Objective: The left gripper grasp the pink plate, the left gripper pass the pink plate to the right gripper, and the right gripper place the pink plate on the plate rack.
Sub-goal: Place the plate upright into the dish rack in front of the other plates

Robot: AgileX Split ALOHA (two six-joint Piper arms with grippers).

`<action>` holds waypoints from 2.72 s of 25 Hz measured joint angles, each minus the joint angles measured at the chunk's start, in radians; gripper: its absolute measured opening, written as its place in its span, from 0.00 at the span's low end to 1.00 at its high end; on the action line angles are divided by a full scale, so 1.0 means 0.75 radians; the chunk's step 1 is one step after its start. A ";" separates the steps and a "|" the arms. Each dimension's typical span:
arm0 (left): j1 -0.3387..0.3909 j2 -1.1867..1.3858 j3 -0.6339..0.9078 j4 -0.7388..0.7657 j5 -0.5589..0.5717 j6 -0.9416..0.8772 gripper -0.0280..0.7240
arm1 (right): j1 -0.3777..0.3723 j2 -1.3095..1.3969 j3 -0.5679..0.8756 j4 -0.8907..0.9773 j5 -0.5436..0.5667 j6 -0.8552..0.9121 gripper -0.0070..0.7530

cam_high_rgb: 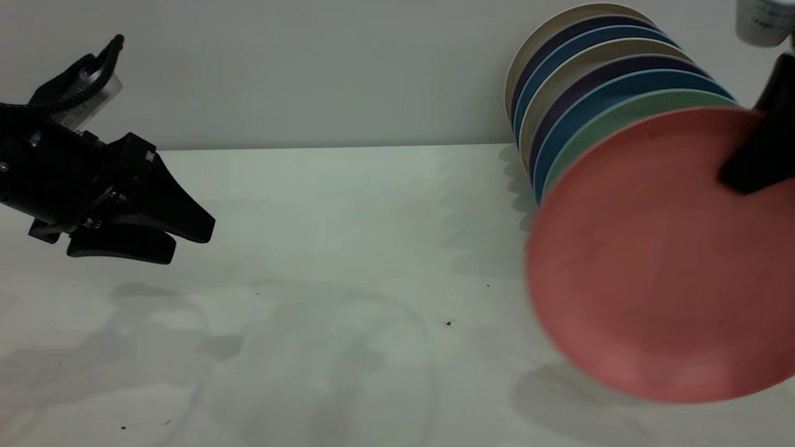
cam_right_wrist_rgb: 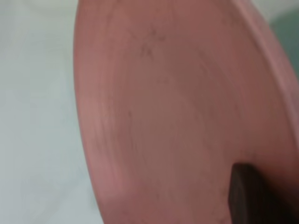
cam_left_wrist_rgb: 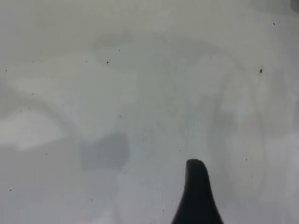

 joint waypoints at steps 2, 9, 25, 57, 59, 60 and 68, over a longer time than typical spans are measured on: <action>0.000 0.000 -0.002 0.000 -0.009 0.000 0.81 | 0.000 0.000 -0.069 -0.142 0.011 0.081 0.12; 0.000 0.000 -0.002 0.000 -0.058 0.000 0.81 | 0.000 0.000 -0.156 -0.288 -0.183 0.124 0.12; 0.000 0.000 -0.002 0.001 -0.098 0.000 0.81 | 0.000 0.038 -0.288 -0.308 -0.145 0.011 0.12; 0.000 0.000 -0.002 0.001 -0.103 0.000 0.81 | 0.000 0.318 -0.431 -0.308 -0.147 -0.076 0.12; 0.000 0.000 -0.002 0.001 -0.103 0.000 0.81 | 0.000 0.335 -0.431 -0.308 -0.150 -0.077 0.12; 0.000 0.000 -0.002 0.001 -0.103 0.000 0.81 | 0.000 0.341 -0.431 -0.308 -0.150 -0.078 0.12; 0.000 0.000 -0.002 0.001 -0.108 -0.010 0.81 | 0.000 0.346 -0.432 -0.241 -0.137 -0.081 0.30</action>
